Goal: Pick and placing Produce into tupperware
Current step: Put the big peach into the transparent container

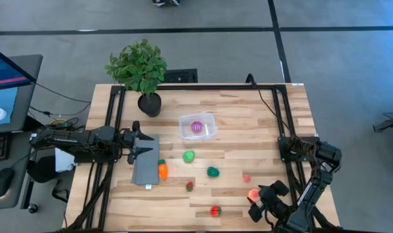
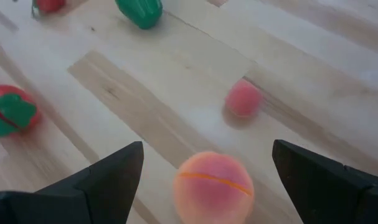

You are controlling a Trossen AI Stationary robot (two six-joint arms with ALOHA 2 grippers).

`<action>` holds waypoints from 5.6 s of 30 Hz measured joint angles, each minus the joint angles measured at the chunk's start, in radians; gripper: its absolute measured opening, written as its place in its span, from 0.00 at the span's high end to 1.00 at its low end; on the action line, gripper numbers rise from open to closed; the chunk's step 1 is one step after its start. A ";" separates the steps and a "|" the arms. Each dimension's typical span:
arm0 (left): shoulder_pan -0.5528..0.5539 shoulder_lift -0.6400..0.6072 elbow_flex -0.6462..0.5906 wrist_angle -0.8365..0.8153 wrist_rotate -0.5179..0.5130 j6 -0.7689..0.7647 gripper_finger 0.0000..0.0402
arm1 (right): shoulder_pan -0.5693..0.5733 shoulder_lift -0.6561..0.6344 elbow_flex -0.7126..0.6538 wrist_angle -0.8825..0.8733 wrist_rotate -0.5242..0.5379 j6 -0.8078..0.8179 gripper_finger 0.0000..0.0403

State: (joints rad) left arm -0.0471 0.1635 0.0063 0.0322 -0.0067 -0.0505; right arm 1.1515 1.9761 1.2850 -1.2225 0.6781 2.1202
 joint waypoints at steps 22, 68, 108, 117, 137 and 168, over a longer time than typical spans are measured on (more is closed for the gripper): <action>0.000 0.000 0.000 0.000 0.004 -0.070 0.51 | -0.068 0.108 0.000 0.105 -0.132 0.031 0.06; 0.000 0.000 0.000 0.000 0.000 -0.068 0.51 | -0.105 0.107 0.091 0.049 -0.098 -0.086 0.30; 0.000 0.000 0.000 0.000 0.015 -0.084 0.51 | -0.612 0.106 0.462 -0.166 0.112 -1.049 0.30; 0.000 0.000 0.000 0.002 0.026 -0.085 0.51 | -0.714 0.076 0.462 -0.209 0.173 -1.112 0.30; 0.000 0.000 0.000 0.003 0.028 -0.092 0.51 | -0.807 -0.304 -0.059 0.301 0.300 -1.181 0.30; 0.000 0.000 0.000 0.003 0.019 -0.087 0.51 | -1.295 -0.318 -0.394 1.453 -0.380 -1.841 0.30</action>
State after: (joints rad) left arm -0.0475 0.1638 0.0063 0.0353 0.0124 -0.1375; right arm -0.1430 1.6579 0.8913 0.2305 0.2982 0.2791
